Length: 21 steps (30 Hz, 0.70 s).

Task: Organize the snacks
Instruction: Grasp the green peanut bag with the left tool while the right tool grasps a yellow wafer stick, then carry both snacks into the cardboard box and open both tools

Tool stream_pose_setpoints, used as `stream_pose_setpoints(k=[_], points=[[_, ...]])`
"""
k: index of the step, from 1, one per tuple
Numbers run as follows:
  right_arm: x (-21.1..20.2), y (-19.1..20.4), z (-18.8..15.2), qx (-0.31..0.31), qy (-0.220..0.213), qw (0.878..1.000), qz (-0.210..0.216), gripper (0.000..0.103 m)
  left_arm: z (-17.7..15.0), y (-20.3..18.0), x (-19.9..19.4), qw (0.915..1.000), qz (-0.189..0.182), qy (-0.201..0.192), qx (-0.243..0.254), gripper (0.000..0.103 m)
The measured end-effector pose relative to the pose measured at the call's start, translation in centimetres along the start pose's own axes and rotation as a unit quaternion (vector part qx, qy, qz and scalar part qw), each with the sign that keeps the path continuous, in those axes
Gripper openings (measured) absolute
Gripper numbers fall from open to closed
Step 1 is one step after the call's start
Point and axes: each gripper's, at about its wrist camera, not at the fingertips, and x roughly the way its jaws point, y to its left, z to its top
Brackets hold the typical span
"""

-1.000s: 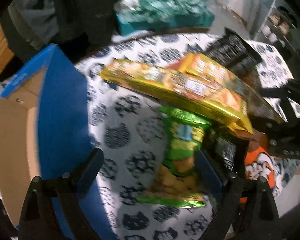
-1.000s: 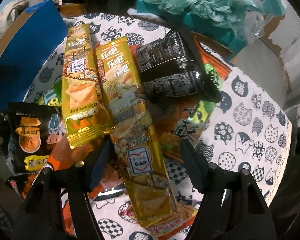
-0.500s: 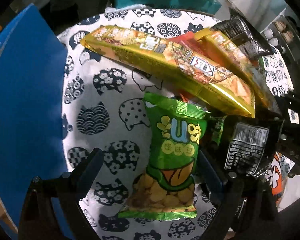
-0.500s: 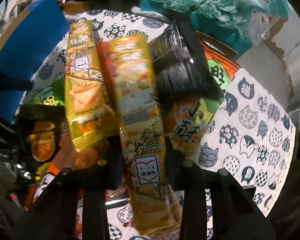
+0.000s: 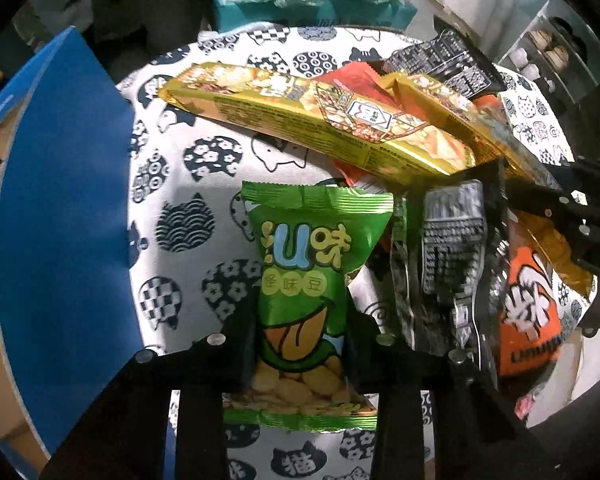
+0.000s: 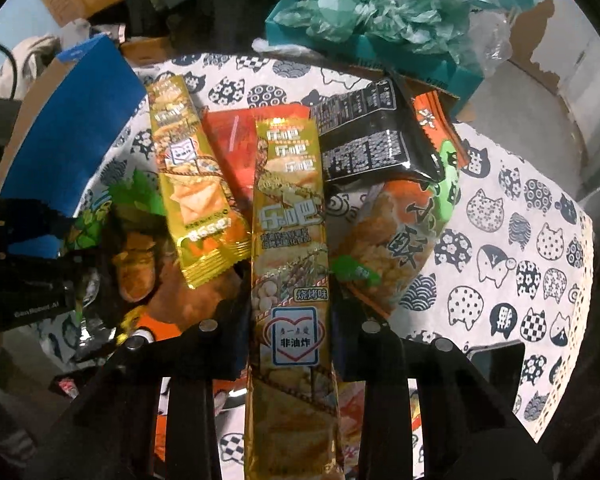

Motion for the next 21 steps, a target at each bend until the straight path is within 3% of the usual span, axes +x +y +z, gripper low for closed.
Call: stream_pose_setpoints(k=[6, 21], points=[[-1.7, 0.3, -0.3, 0.011, -0.017, 1.0, 0.002, 0.031, -2.5, 0.1, -3.1, 0.9996, 0.004, -0.027, -0.002, 0.034], [-7.4, 2.2, -0.3, 0.021, -0.086, 0.996, 0.009, 0.031, -5.3, 0.2, -10.6, 0.9948, 0.003, -0.102, -0.01, 0.034]])
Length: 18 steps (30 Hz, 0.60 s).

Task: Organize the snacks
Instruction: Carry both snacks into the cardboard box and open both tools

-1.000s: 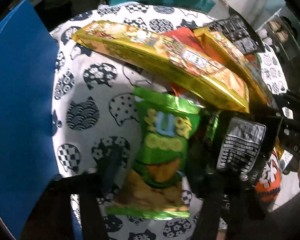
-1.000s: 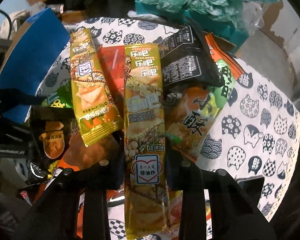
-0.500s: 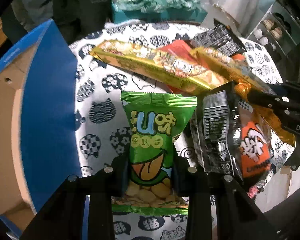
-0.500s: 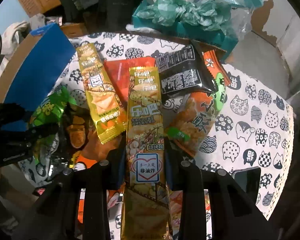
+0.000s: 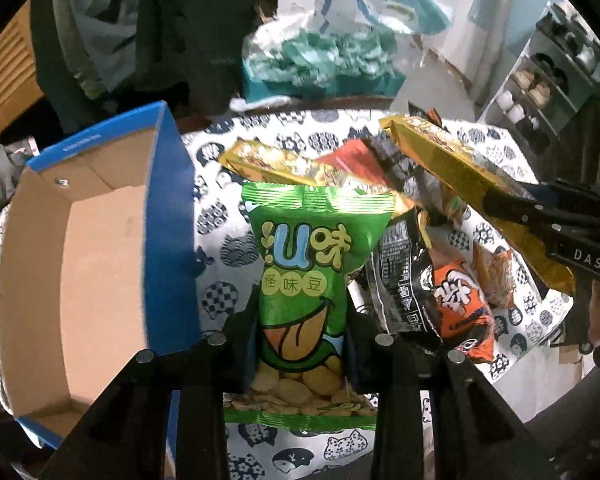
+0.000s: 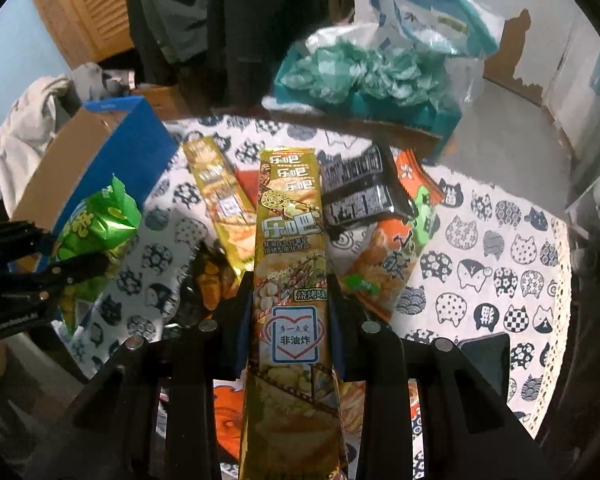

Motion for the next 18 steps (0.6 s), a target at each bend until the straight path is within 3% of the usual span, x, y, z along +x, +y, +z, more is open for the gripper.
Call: stream_pose_setpoints(k=[18], points=[[-3.3, 6.5, 2.8, -0.034, -0.046, 0.997, 0.05, 0.031, -0.2, 3.9, -5.6, 0.9982, 0.007, -0.054, -0.024, 0.034]])
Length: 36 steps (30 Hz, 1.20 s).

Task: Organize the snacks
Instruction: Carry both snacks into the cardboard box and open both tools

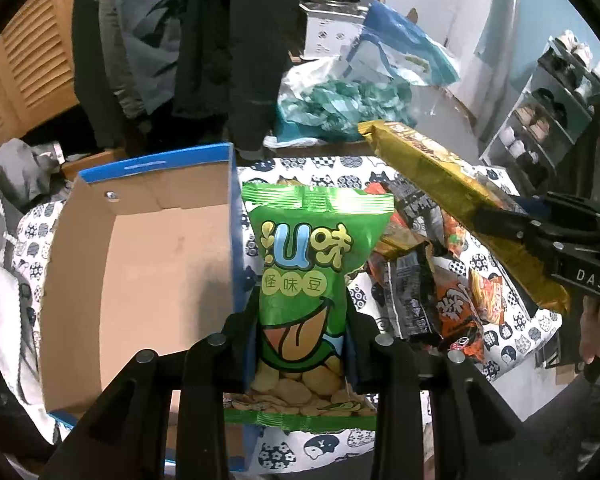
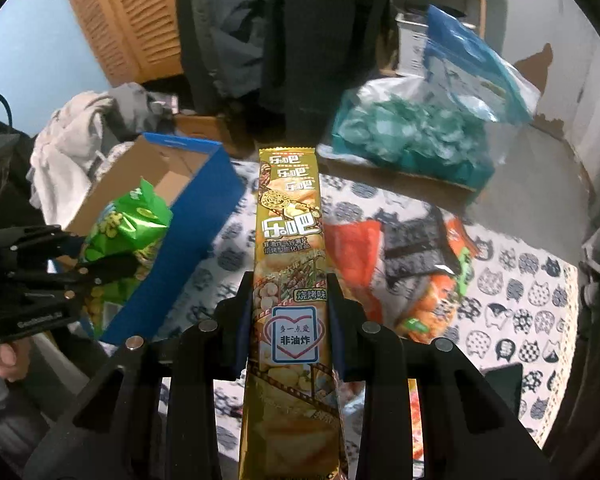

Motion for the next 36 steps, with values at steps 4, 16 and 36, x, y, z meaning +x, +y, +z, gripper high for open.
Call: stream_pose_setpoints(k=[4, 16, 36], points=[[0.5, 1.7, 1.0, -0.012, -0.003, 1.0, 0.011, 0.031, -0.2, 1.4, -0.4, 0.9999, 0.002, -0.003, -0.013, 0.034], [3.2, 7.3, 3.6, -0.041, 0.011, 0.998, 0.043, 0.031, -1.7, 6.4, -1.2, 0.9982, 0.012, -0.009, -0.058, 0.034], [10.7, 15.4, 5.8, -0.065, 0.066, 0.993, 0.072, 0.031, -4.5, 15.4, 0.3, 0.9891, 0.049, 0.01, -0.139, 0.034]])
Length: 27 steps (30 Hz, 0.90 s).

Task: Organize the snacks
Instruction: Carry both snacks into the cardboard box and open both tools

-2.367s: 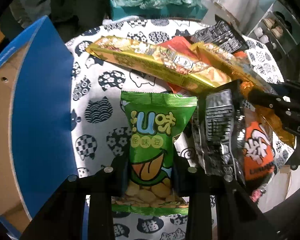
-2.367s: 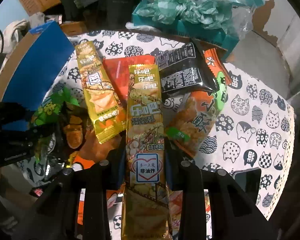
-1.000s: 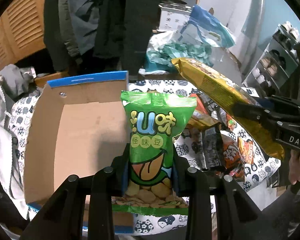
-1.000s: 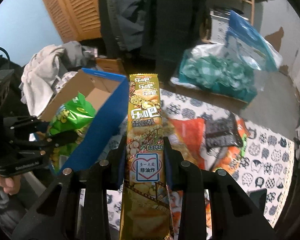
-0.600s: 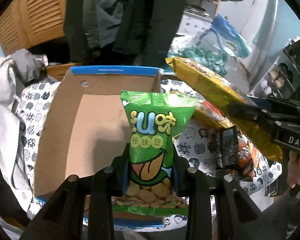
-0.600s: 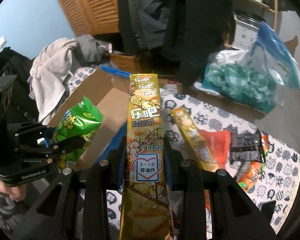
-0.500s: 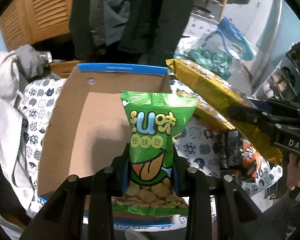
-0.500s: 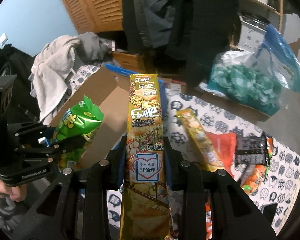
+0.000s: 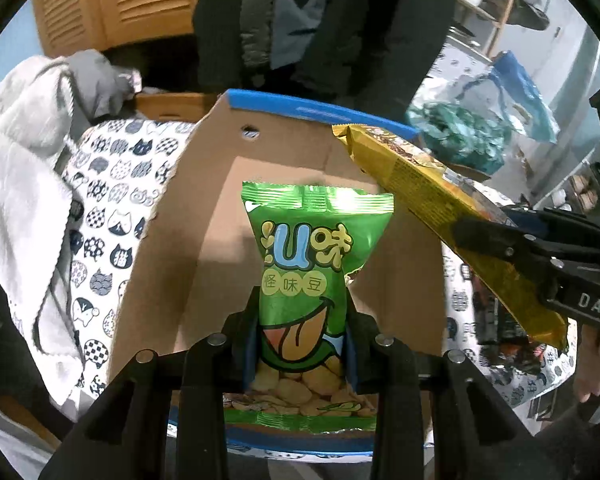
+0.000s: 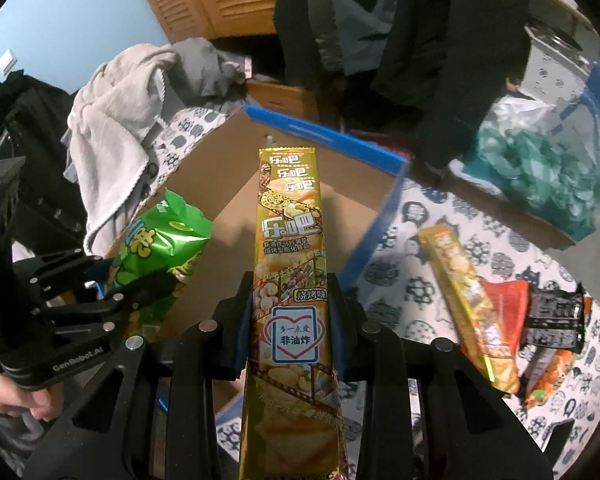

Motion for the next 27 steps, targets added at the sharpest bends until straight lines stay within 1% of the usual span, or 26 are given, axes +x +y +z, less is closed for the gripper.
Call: stream_pose_setpoints(k=[2, 7, 15, 18, 19, 20, 23, 24, 25, 26, 27], points=[[0.8, 0.6, 0.3, 0.0, 0.006, 1.0, 0.006, 0.031, -0.2, 0.9, 0.6, 0.9999, 0.007, 0.007, -0.008, 0.034], [2.8, 1.6, 0.9, 0.006, 0.024, 1.0, 0.015, 0.031, -0.5, 2.4, 1.4, 0.9995, 0.011, 0.017, -0.024, 0.034], [5.2, 2.5, 1.4, 0.017, 0.044, 0.999, 0.023, 0.031, -0.9, 3.5, 2.2, 0.9987, 0.016, 0.032, -0.036, 0.036], [5.8, 2.6, 1.5, 0.022, 0.048, 0.998, 0.026, 0.032, -0.9, 3.6, 2.0, 0.9988, 0.015, 0.029, -0.037, 0.037], [5.8, 2.6, 1.6, 0.024, 0.048, 0.998, 0.033, 0.032, -0.8, 3.6, 1.9, 0.9988, 0.018, 0.028, -0.037, 0.04], [5.8, 2.6, 1.7, 0.027, 0.048, 0.998, 0.038, 0.032, -0.7, 3.6, 1.8, 0.9988, 0.019, 0.027, -0.037, 0.047], [5.5, 2.8, 1.8, 0.026, 0.043, 0.998, 0.038, 0.032, -0.5, 3.5, 1.4, 0.9989, 0.018, 0.022, -0.038, 0.059], [5.4, 2.9, 1.9, 0.026, 0.043, 0.998, 0.039, 0.035, -0.4, 3.4, 1.3, 0.9989, 0.016, 0.022, -0.038, 0.061], [5.2, 2.9, 1.9, 0.026, 0.042, 0.998, 0.039, 0.045, -0.4, 3.3, 1.2, 0.9989, 0.014, 0.023, -0.038, 0.064], [4.9, 2.8, 1.9, 0.027, 0.04, 0.998, 0.036, 0.05, -0.3, 3.2, 1.1, 0.9989, 0.013, 0.023, -0.038, 0.066], [4.6, 2.8, 1.9, 0.027, 0.038, 0.998, 0.033, 0.059, -0.3, 3.1, 0.9, 0.999, 0.013, 0.022, -0.037, 0.066]])
